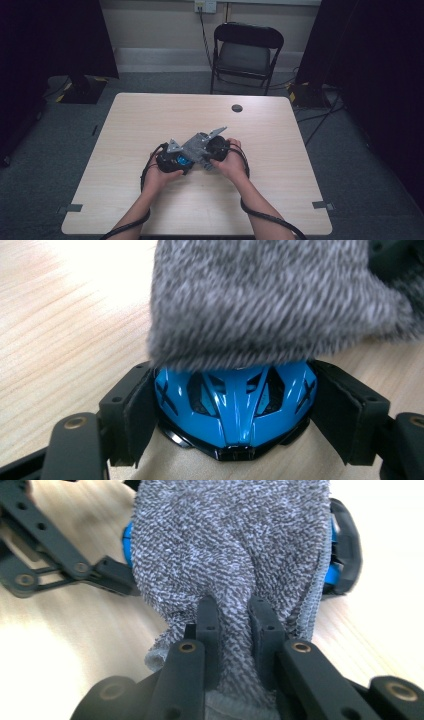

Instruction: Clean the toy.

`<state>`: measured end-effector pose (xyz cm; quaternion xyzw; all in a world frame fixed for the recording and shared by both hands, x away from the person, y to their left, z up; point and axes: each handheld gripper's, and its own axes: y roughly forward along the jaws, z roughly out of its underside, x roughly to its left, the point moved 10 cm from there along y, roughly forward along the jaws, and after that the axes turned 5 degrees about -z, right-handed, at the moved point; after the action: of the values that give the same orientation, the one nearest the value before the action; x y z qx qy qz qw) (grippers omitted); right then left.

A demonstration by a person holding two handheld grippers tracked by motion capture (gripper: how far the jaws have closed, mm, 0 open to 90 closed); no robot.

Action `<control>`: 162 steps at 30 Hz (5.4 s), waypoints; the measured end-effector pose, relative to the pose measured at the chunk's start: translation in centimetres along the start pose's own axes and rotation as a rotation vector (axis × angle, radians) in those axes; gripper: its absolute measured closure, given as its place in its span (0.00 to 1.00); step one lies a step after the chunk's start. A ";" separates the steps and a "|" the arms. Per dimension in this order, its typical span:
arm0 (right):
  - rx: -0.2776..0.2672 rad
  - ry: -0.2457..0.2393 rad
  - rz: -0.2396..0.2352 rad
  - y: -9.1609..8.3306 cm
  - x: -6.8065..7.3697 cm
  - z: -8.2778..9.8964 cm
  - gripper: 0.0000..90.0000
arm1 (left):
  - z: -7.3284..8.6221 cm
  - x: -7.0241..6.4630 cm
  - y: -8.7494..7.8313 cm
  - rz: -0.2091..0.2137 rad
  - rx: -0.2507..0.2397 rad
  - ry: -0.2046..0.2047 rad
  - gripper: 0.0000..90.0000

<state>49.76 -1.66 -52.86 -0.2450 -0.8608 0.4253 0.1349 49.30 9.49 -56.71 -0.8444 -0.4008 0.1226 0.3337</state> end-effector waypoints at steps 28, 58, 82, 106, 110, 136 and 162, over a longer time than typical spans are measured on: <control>-0.040 0.116 0.067 -0.8 -3.8 1.1 0.87 | 0.0 0.0 0.0 0.000 0.000 -0.001 0.27; -0.164 0.165 0.098 -5.1 -5.5 1.9 0.87 | 0.0 0.0 0.0 0.000 0.000 -0.002 0.27; -0.105 -0.042 -0.037 -1.7 2.5 -0.2 0.87 | 0.0 0.0 0.0 0.000 0.001 0.002 0.27; -0.035 -0.079 -0.072 0.1 2.6 -0.7 0.86 | -0.1 0.0 0.0 -0.001 -0.005 -0.008 0.27; -0.033 -0.073 -0.069 0.1 2.2 -0.7 0.86 | 0.0 0.0 0.0 0.000 -0.001 -0.001 0.27; -0.048 0.046 -0.002 -0.6 -2.0 0.7 0.86 | 0.0 0.0 0.0 0.000 0.000 -0.002 0.27; -0.070 0.154 0.082 -1.9 -5.2 2.7 0.86 | 0.0 0.0 0.0 0.000 -0.001 -0.003 0.27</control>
<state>52.38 -7.19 -53.12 -0.3167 -0.8515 0.3798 0.1745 49.30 9.46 -56.71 -0.8445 -0.4011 0.1235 0.3327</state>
